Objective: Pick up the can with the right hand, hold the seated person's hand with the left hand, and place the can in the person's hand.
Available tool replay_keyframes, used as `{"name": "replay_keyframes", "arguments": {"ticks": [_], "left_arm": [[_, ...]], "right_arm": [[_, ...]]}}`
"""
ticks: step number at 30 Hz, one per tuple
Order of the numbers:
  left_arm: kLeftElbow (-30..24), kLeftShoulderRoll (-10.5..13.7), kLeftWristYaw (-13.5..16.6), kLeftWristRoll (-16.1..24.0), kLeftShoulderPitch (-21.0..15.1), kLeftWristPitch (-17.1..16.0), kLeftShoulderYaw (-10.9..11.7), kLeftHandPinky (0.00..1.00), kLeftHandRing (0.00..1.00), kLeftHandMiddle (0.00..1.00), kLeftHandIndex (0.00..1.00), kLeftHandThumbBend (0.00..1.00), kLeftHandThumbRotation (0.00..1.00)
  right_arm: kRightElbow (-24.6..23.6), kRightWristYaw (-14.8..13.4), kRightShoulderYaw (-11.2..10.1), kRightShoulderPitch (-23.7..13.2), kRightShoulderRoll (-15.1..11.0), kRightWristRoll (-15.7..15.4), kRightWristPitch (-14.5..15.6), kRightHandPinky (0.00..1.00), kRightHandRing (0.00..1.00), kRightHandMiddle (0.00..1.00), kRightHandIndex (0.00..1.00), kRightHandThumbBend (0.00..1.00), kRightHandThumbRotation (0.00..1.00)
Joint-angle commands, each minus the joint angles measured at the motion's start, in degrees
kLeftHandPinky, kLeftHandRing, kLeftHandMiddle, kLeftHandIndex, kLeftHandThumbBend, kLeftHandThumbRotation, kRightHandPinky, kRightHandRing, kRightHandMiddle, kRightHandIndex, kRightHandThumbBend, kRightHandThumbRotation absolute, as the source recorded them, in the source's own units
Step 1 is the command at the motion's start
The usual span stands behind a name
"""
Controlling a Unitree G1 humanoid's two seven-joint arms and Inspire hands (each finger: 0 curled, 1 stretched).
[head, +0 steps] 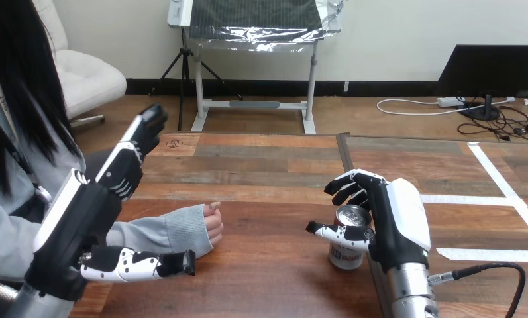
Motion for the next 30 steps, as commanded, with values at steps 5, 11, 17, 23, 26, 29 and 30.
{"name": "replay_keyframes", "arguments": {"ticks": [5, 11, 17, 23, 26, 29, 30], "left_arm": [[-3.40, 0.98, -0.22, -1.46, -2.55, 1.39, -0.14, 0.96, 1.00, 1.00, 0.98, 1.00, 0.35], [-3.68, 1.01, -0.70, -1.71, -2.51, 2.16, -0.19, 0.98, 1.00, 1.00, 0.99, 1.00, 0.34], [-3.48, 0.73, -0.79, -1.41, -2.73, 1.65, -0.03, 1.00, 1.00, 1.00, 0.99, 1.00, 0.35], [-3.87, 0.79, -1.02, -1.59, -2.40, 2.06, -0.10, 1.00, 1.00, 1.00, 0.99, 1.00, 0.36], [-3.91, 0.71, -0.97, -1.53, -2.22, 1.97, 0.01, 1.00, 1.00, 1.00, 0.99, 1.00, 0.36], [-3.80, 0.66, -1.01, -1.56, -2.21, 1.87, 0.06, 1.00, 1.00, 1.00, 0.99, 1.00, 0.36], [-3.74, 0.66, -1.08, -1.63, -2.22, 1.79, 0.07, 1.00, 1.00, 1.00, 0.99, 1.00, 0.36]], "right_arm": [[-1.31, 1.44, -1.17, -4.64, -0.05, 2.30, -1.58, 0.36, 0.40, 0.49, 0.52, 0.84, 0.00], [-1.39, 1.95, -1.23, -4.41, 0.15, 2.90, -2.27, 0.36, 0.41, 0.49, 0.52, 0.84, 0.00], [-1.25, 3.80, -1.93, -4.04, 0.54, 4.61, -3.01, 0.39, 0.44, 0.51, 0.56, 0.85, 0.00], [-1.19, 7.47, -3.34, -3.40, 1.14, 7.58, -4.92, 0.43, 0.50, 0.56, 0.60, 0.87, 0.00], [-1.15, 9.67, -4.32, -3.04, 1.57, 9.45, -5.90, 0.46, 0.54, 0.60, 0.63, 0.90, 0.00], [-1.09, 11.68, -5.31, -2.68, 2.00, 11.14, -6.31, 0.50, 0.58, 0.63, 0.65, 0.94, 0.00], [-1.09, 11.89, -5.40, -2.57, 2.04, 11.33, -6.42, 0.51, 0.59, 0.64, 0.66, 0.95, 0.00]]}}
